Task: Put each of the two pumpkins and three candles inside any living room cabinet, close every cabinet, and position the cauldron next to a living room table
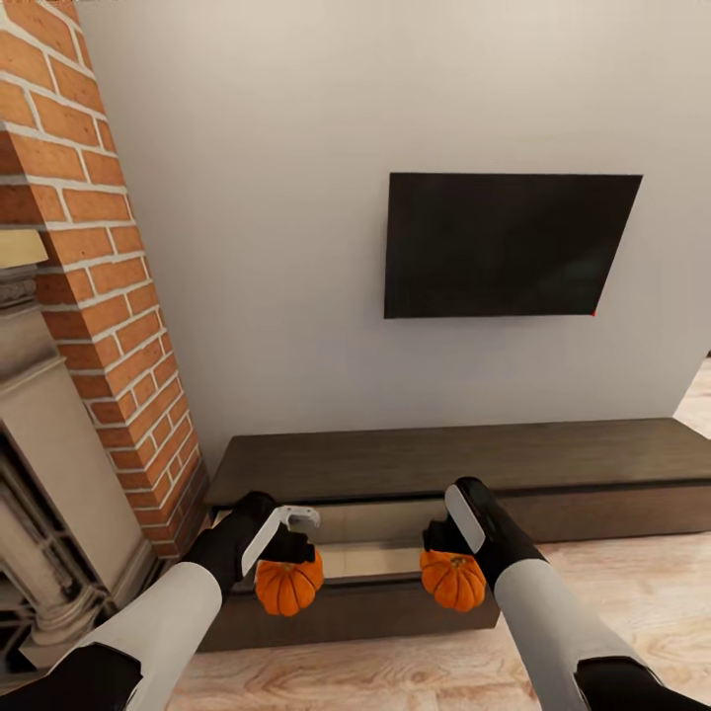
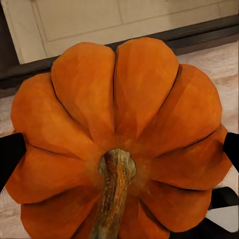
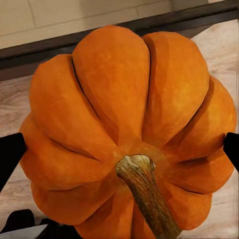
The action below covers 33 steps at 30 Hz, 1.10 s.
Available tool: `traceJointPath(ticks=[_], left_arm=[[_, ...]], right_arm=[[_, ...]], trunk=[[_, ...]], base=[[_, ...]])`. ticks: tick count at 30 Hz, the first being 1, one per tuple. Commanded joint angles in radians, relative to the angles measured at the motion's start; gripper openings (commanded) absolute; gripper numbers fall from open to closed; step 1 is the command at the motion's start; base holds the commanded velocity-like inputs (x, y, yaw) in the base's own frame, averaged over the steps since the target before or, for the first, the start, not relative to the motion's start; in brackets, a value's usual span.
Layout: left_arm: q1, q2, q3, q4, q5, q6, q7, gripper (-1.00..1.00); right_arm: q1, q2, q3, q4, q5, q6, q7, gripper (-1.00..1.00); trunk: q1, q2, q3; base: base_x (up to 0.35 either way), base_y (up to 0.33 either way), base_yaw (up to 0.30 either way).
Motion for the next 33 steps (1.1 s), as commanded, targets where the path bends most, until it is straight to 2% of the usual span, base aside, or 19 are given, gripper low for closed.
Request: traceJointPath(ticks=[1, 5, 6, 8, 14, 24, 33], left_arm=[[-0.001, 0.001, -0.004, -0.004, 0.004, 0.004, 0.007, -1.00], [-0.003, -0.001, -0.003, -0.029, 0.004, 0.011, 0.020, -1.00], [-0.020, -0.003, -0.002, -0.022, 0.001, 0.013, 0.023, -1.00], [-0.045, -0.004, 0.000, -0.003, 0.001, 0.014, 0.022, -1.00], [-0.061, -0.002, 0.000, 0.012, 0.001, 0.011, 0.022, -1.00], [-0.063, -0.003, 0.000, 0.019, 0.000, 0.011, 0.020, -1.00], [-0.063, -0.003, 0.000, 0.020, 0.001, 0.010, 0.018, -1.00]], right_arm=[[-0.001, 0.000, 0.004, 0.001, -0.011, 0.002, -0.009, -1.00], [-0.002, 0.007, 0.007, 0.009, -0.011, 0.002, -0.009, -1.00], [-0.002, 0.008, 0.008, 0.009, -0.011, 0.002, -0.007, -1.00], [-0.002, 0.012, 0.009, 0.010, -0.011, 0.002, -0.006, -1.00], [-0.002, 0.018, 0.023, 0.010, -0.012, 0.002, -0.001, -1.00], [-0.002, 0.021, 0.033, 0.003, -0.017, 0.002, 0.002, -1.00], [-0.002, 0.021, 0.035, 0.001, -0.021, 0.002, 0.003, -1.00]], trunk=[[-0.004, 0.007, 0.002], [-0.019, 0.035, 0.015], [-0.023, 0.042, 0.018], [-0.023, 0.042, 0.018], [-0.023, 0.042, 0.018], [-0.023, 0.042, 0.018], [-0.023, 0.042, 0.018]], base=[[0.000, 0.000, 0.000], [0.000, 0.000, 0.000], [0.000, 0.000, 0.000], [0.000, 0.000, 0.000], [0.018, 0.000, 0.000], [0.275, 0.000, 0.000], [0.158, 0.000, 0.000]])
